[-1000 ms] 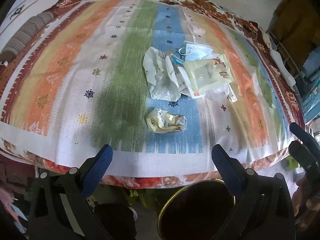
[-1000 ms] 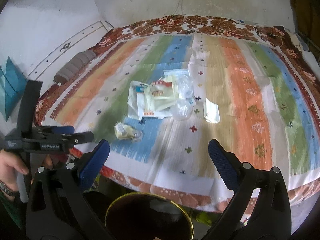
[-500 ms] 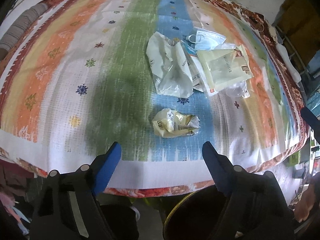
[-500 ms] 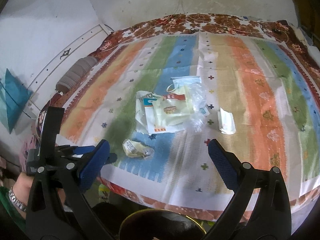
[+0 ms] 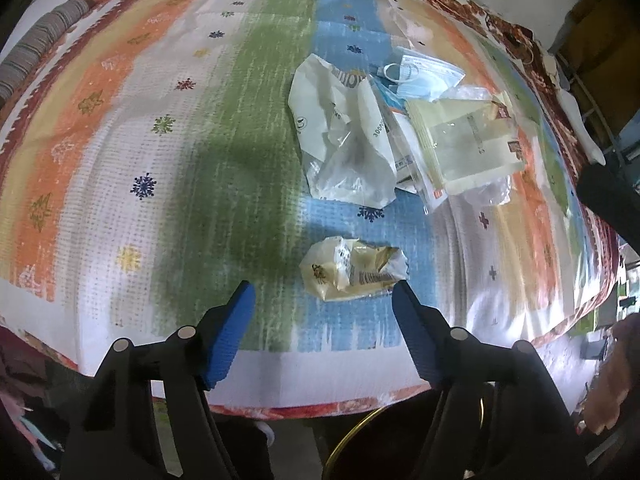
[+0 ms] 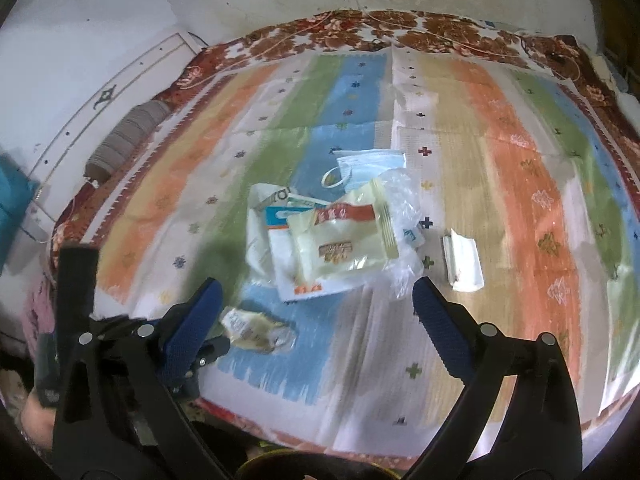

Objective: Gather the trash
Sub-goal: 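Move both tools back over the bed toward the snack wrappers, then grasp the yellow crumpled wrapper with the left tool while the right tool grasps the cream snack packet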

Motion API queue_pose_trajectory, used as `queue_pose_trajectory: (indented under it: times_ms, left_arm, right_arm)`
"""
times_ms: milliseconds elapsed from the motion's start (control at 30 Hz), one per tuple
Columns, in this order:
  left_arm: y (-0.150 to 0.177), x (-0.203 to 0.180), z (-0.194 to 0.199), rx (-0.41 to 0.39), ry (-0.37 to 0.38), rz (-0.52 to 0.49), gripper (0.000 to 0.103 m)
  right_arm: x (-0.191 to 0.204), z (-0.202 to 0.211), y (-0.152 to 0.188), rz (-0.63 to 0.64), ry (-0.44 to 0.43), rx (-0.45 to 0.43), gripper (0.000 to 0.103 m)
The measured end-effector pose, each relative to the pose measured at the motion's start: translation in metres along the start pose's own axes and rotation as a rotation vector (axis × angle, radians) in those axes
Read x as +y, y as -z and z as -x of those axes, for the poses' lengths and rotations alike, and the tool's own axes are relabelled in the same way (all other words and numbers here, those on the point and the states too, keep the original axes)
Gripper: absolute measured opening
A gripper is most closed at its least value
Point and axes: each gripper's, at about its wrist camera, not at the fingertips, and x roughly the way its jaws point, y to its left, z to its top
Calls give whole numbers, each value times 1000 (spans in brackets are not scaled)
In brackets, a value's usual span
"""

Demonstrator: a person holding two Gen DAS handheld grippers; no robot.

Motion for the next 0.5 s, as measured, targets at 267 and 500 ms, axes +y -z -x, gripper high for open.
queue_pose_trajectory:
  times_ms: [267,500]
  left_arm:
    - [-5,-3,-10,12,17,13,46]
    - [-11,-16,-11,-5,43,9,45]
  right_arm:
    - [-8,-32,-14,54,78,33,73]
    - [-8,-50,-21,72,55,61,64]
